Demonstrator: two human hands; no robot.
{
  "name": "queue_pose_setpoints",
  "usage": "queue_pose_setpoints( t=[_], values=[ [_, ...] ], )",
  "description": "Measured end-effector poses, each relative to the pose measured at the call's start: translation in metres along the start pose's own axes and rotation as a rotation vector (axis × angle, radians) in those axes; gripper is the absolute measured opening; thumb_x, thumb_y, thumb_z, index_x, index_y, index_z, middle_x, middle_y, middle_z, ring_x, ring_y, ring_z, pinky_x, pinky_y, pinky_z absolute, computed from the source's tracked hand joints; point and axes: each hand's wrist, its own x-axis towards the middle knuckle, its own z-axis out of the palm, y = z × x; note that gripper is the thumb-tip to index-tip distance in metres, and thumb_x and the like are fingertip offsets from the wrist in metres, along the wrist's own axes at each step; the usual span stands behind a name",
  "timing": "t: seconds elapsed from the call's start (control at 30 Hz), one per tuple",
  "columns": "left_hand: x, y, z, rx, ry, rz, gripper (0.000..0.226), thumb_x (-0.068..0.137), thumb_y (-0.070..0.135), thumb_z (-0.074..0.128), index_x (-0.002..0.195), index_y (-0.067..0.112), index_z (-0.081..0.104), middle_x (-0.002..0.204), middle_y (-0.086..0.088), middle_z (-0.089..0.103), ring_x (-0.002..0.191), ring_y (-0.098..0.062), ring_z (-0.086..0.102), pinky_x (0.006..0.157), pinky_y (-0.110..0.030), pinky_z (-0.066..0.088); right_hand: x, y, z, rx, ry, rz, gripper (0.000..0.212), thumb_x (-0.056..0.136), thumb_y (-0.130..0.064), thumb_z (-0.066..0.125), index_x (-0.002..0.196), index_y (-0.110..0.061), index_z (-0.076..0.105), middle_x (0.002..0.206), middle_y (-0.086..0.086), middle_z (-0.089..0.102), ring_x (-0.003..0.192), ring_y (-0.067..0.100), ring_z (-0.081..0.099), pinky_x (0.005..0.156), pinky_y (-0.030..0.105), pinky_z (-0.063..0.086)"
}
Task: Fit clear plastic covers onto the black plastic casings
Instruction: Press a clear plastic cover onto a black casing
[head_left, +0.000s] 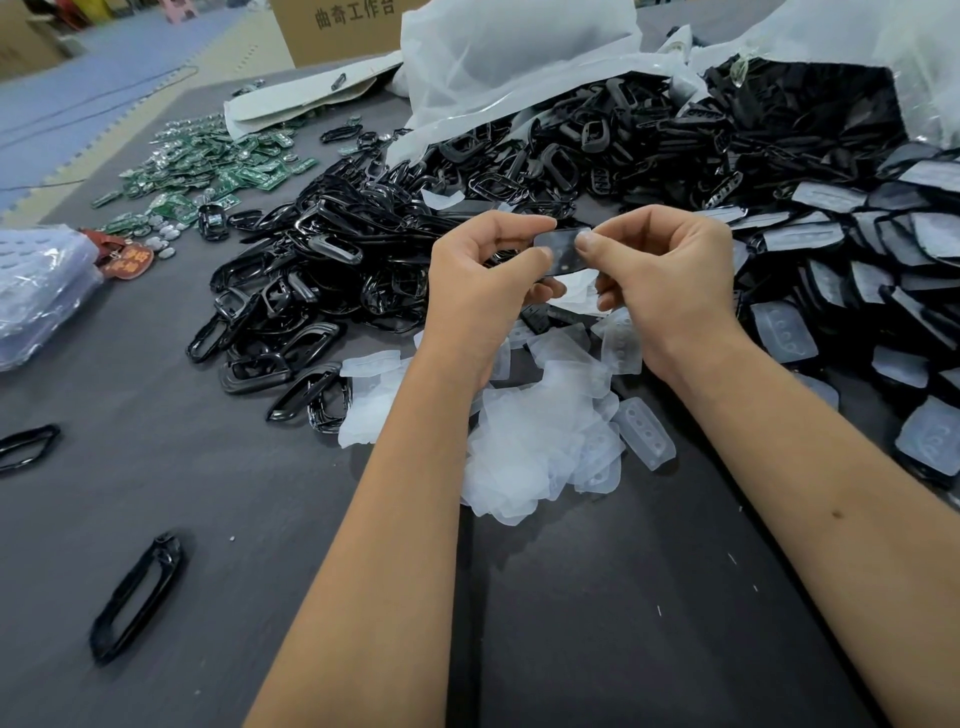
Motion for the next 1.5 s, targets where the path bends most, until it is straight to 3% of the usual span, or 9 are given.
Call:
queue_pose_setpoints(
  t=[0.37,0.63,0.83,1.23,1.5],
  values=[
    [0.0,-0.0004,-0.0008,0.022,0.013,0.021,0.02,0.088,-0.004,0.068,0.099,0.01,0.075,0.088,-0.007,0.071,0.061,-0.021,0.069,0.062,-0.024,0.054,0.001,0.0,0.0005,0.007,-0.012,-0.007,0.01,0.086,-0.006,0.081,0.081,-0.003,0.073,0.062,0.005,0.066,0.047,0.014,0.055,0.045,0.025,0.047],
    [0.0004,-0.0014,-0.0005,0.026,0.032,0.029,0.014,0.09,0.0,0.069,0.094,0.012,0.075,0.103,-0.018,0.073,0.063,-0.02,0.07,0.061,-0.026,0.056,-0.0006,-0.0007,0.0006,0.019,-0.049,-0.04,0.011,0.087,-0.005,0.08,0.081,-0.002,0.072,0.058,0.001,0.065,0.047,0.013,0.055,0.044,0.024,0.046],
    [0.0004,-0.0006,-0.001,-0.007,0.043,0.001,0.019,0.088,-0.007,0.068,0.092,0.01,0.074,0.094,-0.014,0.074,0.063,-0.022,0.067,0.057,-0.02,0.051,-0.0007,0.0001,0.0011,0.015,-0.06,-0.065,0.012,0.087,-0.006,0.08,0.08,-0.004,0.071,0.058,0.002,0.063,0.048,0.016,0.054,0.044,0.025,0.045],
    [0.0012,-0.0012,-0.0008,-0.034,0.047,-0.018,0.011,0.092,-0.002,0.07,0.098,0.007,0.074,0.08,-0.009,0.074,0.055,-0.019,0.065,0.055,-0.021,0.051,-0.0008,0.0014,0.0018,0.008,-0.02,-0.081,0.014,0.086,-0.008,0.082,0.077,-0.006,0.071,0.055,0.002,0.064,0.043,0.015,0.052,0.042,0.024,0.043],
    [0.0007,-0.0012,-0.0006,-0.029,0.036,-0.014,0.019,0.088,-0.009,0.07,0.094,0.009,0.074,0.078,-0.007,0.074,0.054,-0.017,0.063,0.055,-0.021,0.051,0.0001,0.0035,0.0022,-0.017,-0.029,-0.053,0.016,0.085,-0.009,0.082,0.075,-0.01,0.069,0.056,0.0,0.064,0.046,0.016,0.054,0.043,0.025,0.044]
  ],
)
